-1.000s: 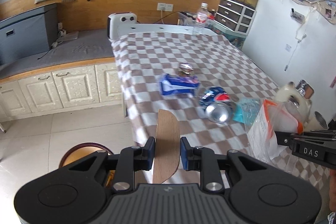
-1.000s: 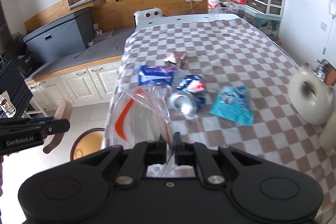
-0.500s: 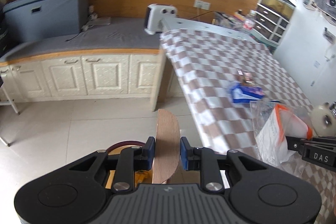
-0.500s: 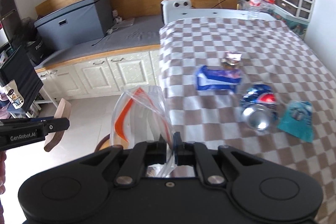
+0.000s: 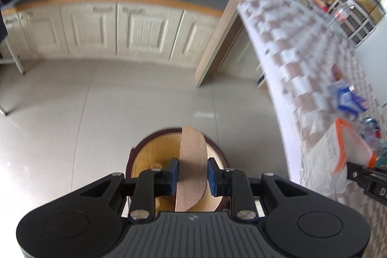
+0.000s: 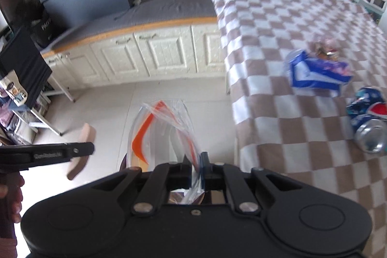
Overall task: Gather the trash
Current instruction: 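Carry the wooden stick and zip bag with both grippers over the bin, then open the left gripper dropping the stick while the right releases the zip bag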
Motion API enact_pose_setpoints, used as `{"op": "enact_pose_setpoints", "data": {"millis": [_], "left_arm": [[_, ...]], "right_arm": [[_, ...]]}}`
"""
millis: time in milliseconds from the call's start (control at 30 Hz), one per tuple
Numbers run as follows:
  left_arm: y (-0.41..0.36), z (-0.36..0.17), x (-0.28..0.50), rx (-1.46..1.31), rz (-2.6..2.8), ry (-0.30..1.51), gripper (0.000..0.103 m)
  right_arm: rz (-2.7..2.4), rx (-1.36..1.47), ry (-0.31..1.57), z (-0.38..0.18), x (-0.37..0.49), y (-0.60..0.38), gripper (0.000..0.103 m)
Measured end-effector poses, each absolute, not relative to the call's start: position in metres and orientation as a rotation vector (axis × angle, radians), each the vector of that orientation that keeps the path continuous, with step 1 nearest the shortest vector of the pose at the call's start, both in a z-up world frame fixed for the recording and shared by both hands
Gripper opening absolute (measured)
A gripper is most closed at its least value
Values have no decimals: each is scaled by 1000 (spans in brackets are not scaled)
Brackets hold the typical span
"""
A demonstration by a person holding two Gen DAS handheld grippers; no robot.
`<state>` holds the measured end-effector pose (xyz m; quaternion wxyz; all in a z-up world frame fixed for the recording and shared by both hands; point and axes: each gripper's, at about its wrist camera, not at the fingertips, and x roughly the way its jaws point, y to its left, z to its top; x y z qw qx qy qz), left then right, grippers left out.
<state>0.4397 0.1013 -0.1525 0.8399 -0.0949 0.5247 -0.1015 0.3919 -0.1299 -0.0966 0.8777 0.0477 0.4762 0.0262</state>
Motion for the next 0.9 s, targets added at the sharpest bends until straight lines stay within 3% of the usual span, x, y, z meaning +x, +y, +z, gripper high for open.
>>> {"op": "enact_pose_setpoints", "data": {"millis": [367,900], "left_arm": [[86,-263,476,-222,-215,1384,27],[82,-388,499,-281,-164,1623,27]], "right_arm": [[78,82,1124,-165,445,-106,7],[47,123,1313,-274,485,-95,7]]}}
